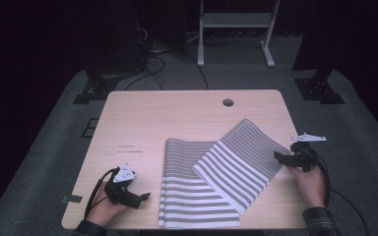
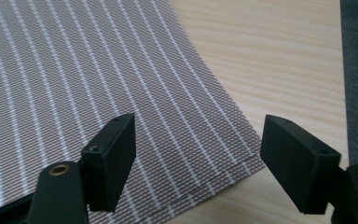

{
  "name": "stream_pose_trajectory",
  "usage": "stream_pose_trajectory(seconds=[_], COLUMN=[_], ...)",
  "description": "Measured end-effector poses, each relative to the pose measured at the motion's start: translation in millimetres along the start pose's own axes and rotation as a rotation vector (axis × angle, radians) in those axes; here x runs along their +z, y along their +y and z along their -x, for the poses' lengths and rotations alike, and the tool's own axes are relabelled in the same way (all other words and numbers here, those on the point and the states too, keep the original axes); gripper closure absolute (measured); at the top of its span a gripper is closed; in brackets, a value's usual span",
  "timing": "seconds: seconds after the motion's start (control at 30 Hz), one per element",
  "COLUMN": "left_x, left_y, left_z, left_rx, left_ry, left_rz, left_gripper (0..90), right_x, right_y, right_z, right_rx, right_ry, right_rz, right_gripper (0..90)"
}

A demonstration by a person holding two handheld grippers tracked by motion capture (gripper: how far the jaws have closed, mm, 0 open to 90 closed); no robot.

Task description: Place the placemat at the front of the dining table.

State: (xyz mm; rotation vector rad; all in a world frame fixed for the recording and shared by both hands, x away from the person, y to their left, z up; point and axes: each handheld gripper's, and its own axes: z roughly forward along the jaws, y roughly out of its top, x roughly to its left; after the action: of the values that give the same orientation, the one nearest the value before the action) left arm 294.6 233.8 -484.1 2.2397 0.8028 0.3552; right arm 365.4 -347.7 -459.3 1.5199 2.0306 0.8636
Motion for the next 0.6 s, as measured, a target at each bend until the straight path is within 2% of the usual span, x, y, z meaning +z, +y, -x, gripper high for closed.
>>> stream_pose_trajectory(seconds=[0.2,0.37,0.53,0.6], left_x=[0.0,0.0,0.0,0.0], left_y=[0.0,0.0,0.0,0.0], left_z=[-0.1,0.0,0.0,0.0], left_rx=[0.001,0.001,0.0,0.0], left_ry=[0.0,0.0,0.0,0.0], left_rz=[0.0,0.0,0.0,0.0], left_gripper=[0.0,0.0,0.0,0.0], right_x=[9.3,13.8,12.8,12.2], right_y=[-3.0,-8.6,-10.3,-10.5], right_z=[12.3,17.1,17.2,14.6], right_rx=[0.041,0.052,0.052,0.051], right_ry=[-0.014,-0.016,-0.002,0.017], right_rz=[-0.03,-0.052,-0.031,-0.024], right_gripper=[28.7,32.8,47.6,59.2])
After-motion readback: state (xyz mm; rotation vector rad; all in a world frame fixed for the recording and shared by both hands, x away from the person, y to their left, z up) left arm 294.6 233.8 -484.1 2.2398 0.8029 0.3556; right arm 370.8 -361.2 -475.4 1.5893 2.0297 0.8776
